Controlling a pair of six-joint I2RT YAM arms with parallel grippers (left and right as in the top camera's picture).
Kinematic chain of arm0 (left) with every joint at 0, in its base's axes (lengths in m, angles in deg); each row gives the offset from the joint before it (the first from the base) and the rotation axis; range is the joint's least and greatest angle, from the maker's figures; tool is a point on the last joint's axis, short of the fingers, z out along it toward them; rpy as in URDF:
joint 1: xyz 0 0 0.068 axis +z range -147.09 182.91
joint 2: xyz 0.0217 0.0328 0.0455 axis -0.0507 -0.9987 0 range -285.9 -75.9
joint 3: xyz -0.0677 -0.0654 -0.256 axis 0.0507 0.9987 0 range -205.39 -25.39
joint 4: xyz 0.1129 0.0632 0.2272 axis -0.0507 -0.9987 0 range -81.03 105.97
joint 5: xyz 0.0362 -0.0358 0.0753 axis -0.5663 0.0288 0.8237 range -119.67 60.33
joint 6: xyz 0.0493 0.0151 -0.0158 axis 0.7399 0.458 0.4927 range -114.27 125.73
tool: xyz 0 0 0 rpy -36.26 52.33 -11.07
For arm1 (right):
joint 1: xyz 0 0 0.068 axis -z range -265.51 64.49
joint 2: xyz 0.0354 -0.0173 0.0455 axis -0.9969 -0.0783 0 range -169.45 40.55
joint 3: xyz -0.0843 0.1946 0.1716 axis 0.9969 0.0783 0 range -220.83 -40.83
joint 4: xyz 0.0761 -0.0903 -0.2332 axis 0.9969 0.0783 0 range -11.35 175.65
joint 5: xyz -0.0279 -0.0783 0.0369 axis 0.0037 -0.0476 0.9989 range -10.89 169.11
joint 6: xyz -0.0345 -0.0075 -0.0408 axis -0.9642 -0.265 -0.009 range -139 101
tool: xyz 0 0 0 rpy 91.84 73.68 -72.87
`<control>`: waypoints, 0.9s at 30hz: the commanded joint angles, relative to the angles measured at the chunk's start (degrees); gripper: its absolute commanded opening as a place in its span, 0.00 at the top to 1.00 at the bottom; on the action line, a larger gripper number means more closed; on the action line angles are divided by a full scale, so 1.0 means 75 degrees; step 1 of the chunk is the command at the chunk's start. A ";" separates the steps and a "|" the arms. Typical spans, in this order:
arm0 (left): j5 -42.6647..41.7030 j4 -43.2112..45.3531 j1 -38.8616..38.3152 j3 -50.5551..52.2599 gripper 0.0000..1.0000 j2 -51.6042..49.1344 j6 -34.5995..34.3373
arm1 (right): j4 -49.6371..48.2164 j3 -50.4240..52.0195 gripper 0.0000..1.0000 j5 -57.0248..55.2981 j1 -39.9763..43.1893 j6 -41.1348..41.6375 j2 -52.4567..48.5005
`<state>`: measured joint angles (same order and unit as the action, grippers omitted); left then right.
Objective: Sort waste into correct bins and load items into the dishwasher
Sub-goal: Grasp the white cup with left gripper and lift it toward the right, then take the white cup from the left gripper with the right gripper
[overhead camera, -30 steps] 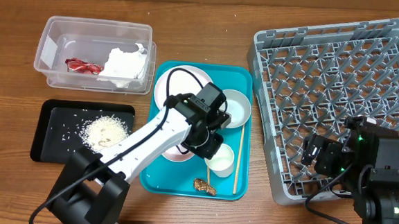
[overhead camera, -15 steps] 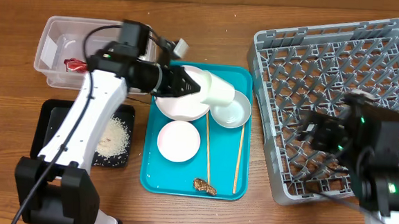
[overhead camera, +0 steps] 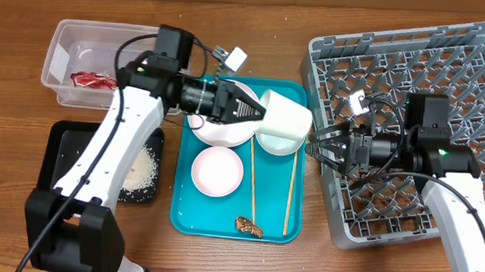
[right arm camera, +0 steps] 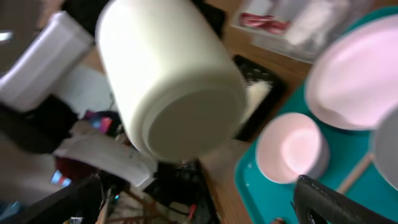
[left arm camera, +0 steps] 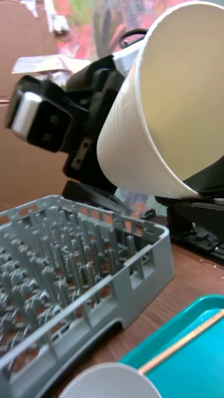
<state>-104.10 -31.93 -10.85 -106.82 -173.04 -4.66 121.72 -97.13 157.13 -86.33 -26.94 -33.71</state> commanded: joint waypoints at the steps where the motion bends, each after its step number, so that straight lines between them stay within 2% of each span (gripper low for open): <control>1: -0.0265 0.0064 -0.0236 -0.0093 0.96 -0.0093 -0.0052 | -0.0210 -0.0160 0.00 0.1335 0.0017 -0.0568 0.0026; 8: -0.0041 0.0268 -0.0627 -0.0093 0.96 -0.0093 -0.0227 | -0.0312 -0.0160 0.00 0.1361 0.0017 -0.0565 0.0026; 10: 0.0152 0.0388 -0.0705 -0.0093 0.96 -0.0093 -0.0472 | -0.0315 -0.0160 0.03 0.1361 0.0017 -0.0565 0.0026; 12: 0.0184 0.0530 -0.0775 -0.0093 0.96 -0.0093 -0.0603 | -0.0315 -0.0160 0.09 0.1358 0.0017 -0.0568 0.0026; 16: 0.0187 0.0705 -0.0857 -0.0093 0.96 -0.0093 -0.0682 | -0.0335 -0.0160 0.28 0.1355 0.0017 -0.0568 0.0026; 18: 0.0187 0.0702 -0.0871 -0.0093 0.96 -0.0093 -0.0682 | -0.0338 -0.0160 0.34 0.1355 0.0017 -0.0568 0.0026; 23: 0.0184 0.0673 -0.0871 -0.0093 0.96 -0.0093 -0.0685 | -0.0341 -0.0160 0.36 0.1352 0.0020 -0.0568 0.0026; 27: 0.0184 0.0615 -0.0871 -0.0093 0.96 -0.0093 -0.0711 | -0.0525 -0.0160 0.26 0.1349 0.0020 -0.0539 0.0026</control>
<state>-104.47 -26.89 -16.99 -106.82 -173.19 -9.21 118.77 -97.13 164.27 -85.94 -30.42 -33.89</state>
